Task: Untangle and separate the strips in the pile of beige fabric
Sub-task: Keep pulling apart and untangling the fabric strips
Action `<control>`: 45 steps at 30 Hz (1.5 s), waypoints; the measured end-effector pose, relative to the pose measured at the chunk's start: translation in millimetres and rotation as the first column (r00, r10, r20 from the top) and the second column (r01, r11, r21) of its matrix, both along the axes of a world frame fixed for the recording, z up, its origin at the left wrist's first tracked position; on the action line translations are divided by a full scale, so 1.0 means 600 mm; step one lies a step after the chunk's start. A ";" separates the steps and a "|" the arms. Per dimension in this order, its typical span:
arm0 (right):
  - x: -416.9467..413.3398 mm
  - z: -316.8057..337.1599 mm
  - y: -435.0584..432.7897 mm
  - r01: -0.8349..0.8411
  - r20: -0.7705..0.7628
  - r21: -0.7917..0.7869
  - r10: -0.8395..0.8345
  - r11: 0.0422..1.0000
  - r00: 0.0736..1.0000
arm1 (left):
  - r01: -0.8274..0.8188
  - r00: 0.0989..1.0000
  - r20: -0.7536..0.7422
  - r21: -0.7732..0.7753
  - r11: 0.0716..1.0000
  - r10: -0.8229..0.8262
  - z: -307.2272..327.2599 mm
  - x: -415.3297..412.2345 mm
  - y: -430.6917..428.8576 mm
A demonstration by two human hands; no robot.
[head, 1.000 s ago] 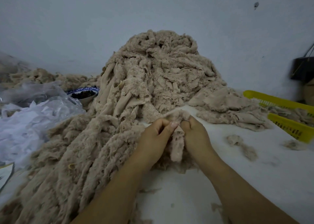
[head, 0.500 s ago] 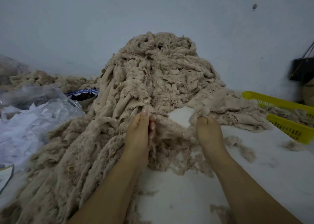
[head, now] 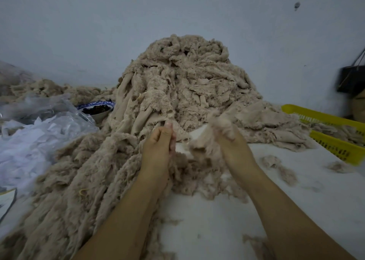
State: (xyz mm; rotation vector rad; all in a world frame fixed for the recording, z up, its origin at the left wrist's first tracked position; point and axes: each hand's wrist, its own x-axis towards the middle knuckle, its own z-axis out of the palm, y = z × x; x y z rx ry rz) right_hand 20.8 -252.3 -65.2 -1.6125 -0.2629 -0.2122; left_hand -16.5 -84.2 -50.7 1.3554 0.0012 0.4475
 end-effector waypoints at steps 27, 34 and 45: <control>0.006 -0.023 0.021 -0.093 -0.276 0.220 0.153 0.971 0.949 | 0.038 0.911 -0.108 0.983 0.181 0.398 -0.020 0.014 0.045; -0.023 -0.026 0.053 -0.157 -0.037 -0.496 0.160 0.854 0.986 | -0.147 0.989 0.118 0.671 0.726 0.091 -0.022 0.007 -0.011; 0.028 -0.014 -0.024 0.335 -0.339 0.617 -0.143 0.712 0.930 | -0.134 0.948 -0.056 0.824 0.551 0.315 -0.023 0.019 0.025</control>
